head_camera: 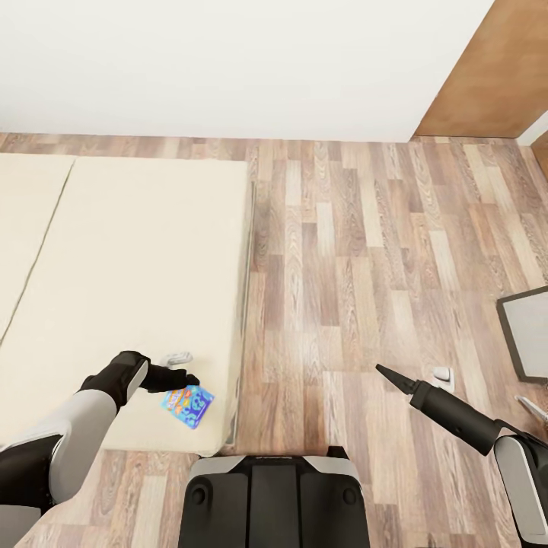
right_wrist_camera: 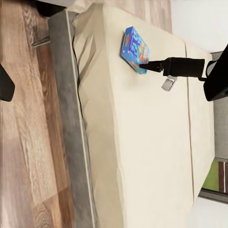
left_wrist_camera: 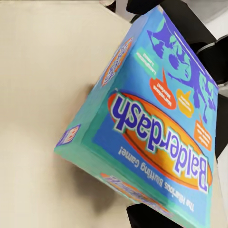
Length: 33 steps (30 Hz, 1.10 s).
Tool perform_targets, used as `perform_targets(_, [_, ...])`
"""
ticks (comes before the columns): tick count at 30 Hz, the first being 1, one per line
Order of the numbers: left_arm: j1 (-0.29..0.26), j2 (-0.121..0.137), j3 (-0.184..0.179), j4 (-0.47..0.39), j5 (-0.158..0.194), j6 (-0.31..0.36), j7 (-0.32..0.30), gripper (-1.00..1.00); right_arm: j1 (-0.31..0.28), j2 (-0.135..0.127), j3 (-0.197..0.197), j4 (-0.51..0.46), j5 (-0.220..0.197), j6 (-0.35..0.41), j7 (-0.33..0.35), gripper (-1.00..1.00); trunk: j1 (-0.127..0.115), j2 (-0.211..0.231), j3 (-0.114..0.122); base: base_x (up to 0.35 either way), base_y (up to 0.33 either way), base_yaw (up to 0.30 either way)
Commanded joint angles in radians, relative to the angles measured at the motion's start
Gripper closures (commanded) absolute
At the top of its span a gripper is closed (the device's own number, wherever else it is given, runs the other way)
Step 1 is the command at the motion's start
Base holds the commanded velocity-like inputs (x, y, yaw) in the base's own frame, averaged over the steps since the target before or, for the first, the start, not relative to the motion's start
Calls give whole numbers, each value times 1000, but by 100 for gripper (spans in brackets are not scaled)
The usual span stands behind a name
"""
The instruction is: Put all the toys in the child's room - the three board games (two on the bed and one on the table), the two jigsaw puzzles on the table, and the tennis ball on the table - inside the toy box on the table in the child's room.
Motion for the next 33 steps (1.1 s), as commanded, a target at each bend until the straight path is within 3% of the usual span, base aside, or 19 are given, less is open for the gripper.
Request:
perform_targets(1, [0,-1,8,-1,-10,5,-8,-100,-1,0,-1,0,-2,5,2,-100,1,-2,-1,0,-101,0])
perform_targets(11, [0,-1,8,-1,-10,5,-8,-100,-1,0,0,0,-2,5,2,-100,1,-2,-1,0,-104,0])
perform_targets(33, [1,11,18,-1,-11,3,-9,-100,-1,3,3,0,1,5,-7,-100,1,-2,-1,0,-5,0])
